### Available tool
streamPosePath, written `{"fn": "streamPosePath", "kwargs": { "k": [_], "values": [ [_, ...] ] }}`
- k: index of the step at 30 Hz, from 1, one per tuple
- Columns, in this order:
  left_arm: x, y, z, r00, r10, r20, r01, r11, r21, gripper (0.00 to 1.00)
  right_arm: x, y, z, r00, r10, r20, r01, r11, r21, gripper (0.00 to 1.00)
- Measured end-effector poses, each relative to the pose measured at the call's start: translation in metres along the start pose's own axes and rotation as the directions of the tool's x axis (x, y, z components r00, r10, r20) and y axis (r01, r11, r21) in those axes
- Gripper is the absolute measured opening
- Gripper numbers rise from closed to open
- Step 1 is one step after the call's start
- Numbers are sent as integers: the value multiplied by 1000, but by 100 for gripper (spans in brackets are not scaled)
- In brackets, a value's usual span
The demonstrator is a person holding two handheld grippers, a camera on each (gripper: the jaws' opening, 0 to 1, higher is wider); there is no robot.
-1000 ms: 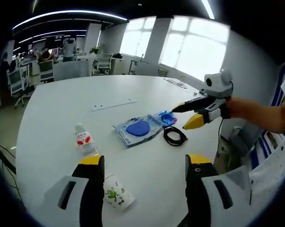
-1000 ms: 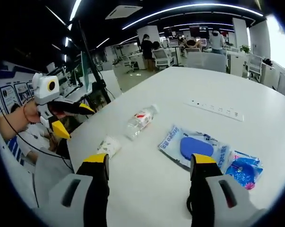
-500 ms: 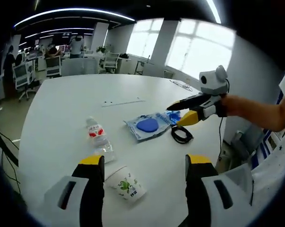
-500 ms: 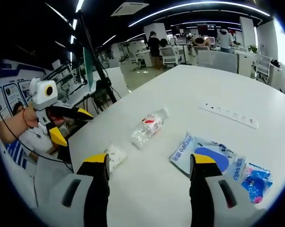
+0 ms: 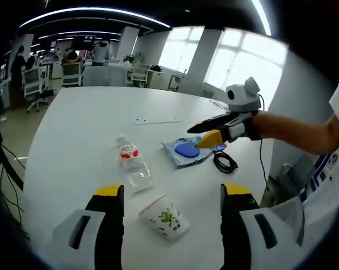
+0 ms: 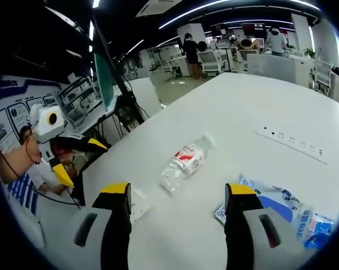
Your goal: Arrange the tabletop items into an orderly group along one side of the table until the central work area is clear of visible clutter.
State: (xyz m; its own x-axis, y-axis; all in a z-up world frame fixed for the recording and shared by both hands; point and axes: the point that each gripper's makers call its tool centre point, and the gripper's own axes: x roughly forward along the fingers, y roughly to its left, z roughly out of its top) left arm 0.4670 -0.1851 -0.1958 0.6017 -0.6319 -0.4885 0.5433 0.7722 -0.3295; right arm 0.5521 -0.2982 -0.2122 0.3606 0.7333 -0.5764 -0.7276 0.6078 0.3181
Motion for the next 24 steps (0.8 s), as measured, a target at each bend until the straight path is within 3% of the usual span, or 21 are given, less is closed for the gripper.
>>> {"fn": "streamPosePath", "kwargs": {
  "k": [16,24],
  "values": [
    [12,19,-7,1000,-4,13,4,999,-45,70,66,-23,28,997,70,27,-73,991,114,67],
    [17,25,-13,1000,-3,9,4,998,-67,70,98,-40,39,994,100,40,-107,971,213,66]
  ]
}}
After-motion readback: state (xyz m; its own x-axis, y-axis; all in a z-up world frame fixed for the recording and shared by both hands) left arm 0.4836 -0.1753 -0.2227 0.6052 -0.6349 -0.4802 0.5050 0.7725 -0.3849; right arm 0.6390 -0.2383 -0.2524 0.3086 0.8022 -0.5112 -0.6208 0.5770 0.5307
